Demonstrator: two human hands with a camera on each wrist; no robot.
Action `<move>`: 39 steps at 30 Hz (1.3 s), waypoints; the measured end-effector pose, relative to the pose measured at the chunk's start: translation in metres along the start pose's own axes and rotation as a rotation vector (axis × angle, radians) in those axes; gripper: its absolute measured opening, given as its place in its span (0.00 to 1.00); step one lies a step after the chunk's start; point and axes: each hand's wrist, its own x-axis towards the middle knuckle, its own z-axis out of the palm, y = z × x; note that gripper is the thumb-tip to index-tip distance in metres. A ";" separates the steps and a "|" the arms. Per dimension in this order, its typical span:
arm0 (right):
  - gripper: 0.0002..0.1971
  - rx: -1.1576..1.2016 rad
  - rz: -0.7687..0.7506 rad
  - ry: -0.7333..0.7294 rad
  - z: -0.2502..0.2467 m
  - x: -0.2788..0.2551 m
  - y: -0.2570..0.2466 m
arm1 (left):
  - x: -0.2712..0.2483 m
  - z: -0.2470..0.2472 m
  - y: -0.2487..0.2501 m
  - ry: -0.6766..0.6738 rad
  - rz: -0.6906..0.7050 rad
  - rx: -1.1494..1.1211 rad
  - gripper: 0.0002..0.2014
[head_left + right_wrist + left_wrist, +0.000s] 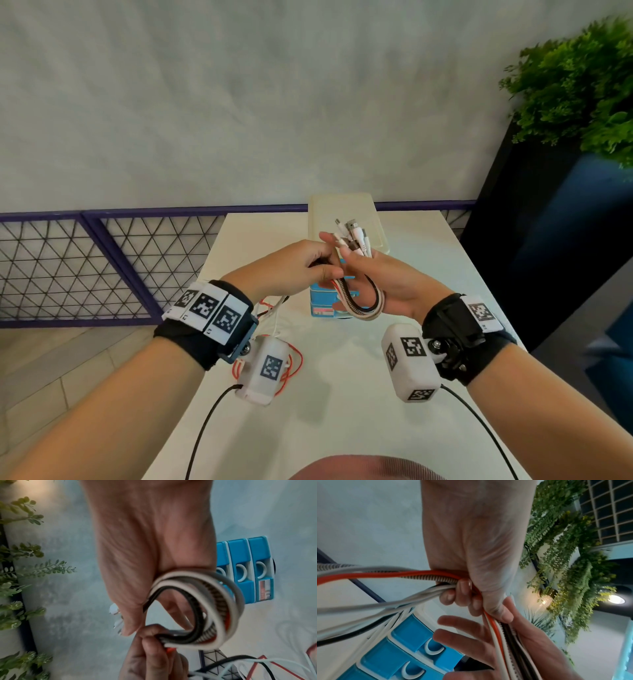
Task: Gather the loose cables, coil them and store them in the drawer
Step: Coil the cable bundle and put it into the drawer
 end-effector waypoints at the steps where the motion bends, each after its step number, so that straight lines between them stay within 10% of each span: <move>1: 0.19 0.014 0.008 -0.016 0.002 0.001 0.002 | 0.000 0.001 0.001 0.016 0.001 -0.003 0.06; 12: 0.11 -0.162 -0.034 -0.015 0.009 0.001 0.006 | -0.005 0.004 0.003 0.146 -0.026 -0.036 0.30; 21: 0.12 -0.299 -0.156 0.333 -0.020 0.003 -0.003 | -0.011 -0.011 -0.039 -0.007 -0.182 -0.108 0.09; 39: 0.08 0.039 -0.458 0.780 -0.023 0.008 -0.029 | -0.028 -0.002 -0.130 0.150 -0.276 0.167 0.06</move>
